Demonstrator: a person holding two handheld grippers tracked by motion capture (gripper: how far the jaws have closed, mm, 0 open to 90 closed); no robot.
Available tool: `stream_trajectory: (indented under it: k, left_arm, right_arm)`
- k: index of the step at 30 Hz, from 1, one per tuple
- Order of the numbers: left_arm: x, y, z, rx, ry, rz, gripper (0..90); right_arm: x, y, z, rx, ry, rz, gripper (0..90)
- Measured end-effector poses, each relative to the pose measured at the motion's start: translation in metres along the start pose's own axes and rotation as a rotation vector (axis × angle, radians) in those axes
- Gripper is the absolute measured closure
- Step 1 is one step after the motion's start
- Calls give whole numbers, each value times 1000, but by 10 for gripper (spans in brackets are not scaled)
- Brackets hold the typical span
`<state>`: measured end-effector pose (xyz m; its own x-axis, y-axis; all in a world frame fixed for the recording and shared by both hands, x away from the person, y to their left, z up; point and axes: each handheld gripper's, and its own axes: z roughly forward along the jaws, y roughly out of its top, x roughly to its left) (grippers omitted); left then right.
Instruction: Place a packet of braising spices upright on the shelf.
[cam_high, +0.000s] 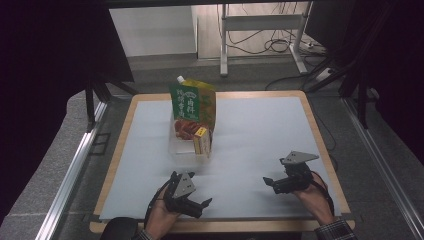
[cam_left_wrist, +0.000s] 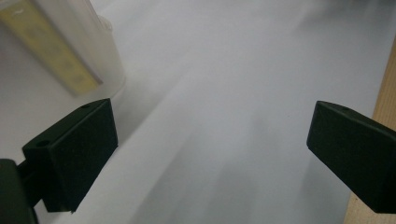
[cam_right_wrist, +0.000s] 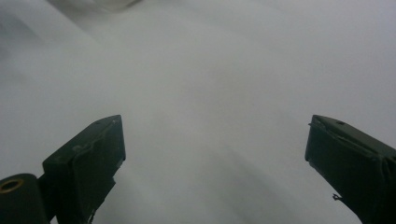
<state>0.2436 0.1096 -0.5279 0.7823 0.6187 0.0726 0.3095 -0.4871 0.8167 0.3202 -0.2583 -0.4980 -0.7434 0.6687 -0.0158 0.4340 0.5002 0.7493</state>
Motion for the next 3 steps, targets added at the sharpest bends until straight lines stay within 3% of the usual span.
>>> stream_trajectory:
  k: [3]
  left_arm:
    - [0, 0, 0, -1, 2, -3, 15]
  right_arm:
    - [-1, 0, 1, -7, 4, 2, 43]
